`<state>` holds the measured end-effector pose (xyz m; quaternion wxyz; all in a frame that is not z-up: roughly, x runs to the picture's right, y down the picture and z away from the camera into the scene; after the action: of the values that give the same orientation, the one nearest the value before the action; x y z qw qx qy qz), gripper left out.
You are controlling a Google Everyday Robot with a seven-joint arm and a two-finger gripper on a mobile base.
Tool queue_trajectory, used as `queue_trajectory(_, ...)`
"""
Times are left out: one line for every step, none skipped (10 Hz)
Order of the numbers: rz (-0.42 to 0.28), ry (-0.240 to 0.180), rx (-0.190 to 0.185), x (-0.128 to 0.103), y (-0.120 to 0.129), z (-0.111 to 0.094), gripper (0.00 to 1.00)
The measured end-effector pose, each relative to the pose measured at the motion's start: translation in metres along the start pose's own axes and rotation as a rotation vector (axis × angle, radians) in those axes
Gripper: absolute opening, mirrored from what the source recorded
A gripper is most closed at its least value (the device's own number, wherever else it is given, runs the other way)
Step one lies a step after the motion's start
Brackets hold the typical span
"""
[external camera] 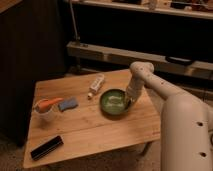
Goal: Drag the ceramic bowl in a circle
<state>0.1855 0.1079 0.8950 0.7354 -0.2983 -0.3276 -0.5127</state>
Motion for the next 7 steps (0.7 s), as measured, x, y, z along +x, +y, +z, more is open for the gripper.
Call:
queue_trajectory(0.021, 0.010, -0.022, -0.010, 0.031, -0.006, 0.00)
queue_trajectory(0.031, 0.016, -0.035, -0.023, 0.053, -0.015, 0.00)
queue_trajectory(0.020, 0.016, -0.041, -0.039, 0.064, -0.023, 0.00)
queue_trajectory(-0.009, 0.009, -0.049, -0.058, 0.071, -0.025, 0.00)
queue_trajectory(-0.046, -0.004, -0.052, -0.085, 0.071, -0.022, 0.00)
queue_trajectory(-0.078, -0.018, -0.056, -0.108, 0.068, -0.016, 0.00)
queue_trajectory(-0.113, -0.034, -0.056, -0.131, 0.057, -0.007, 0.00)
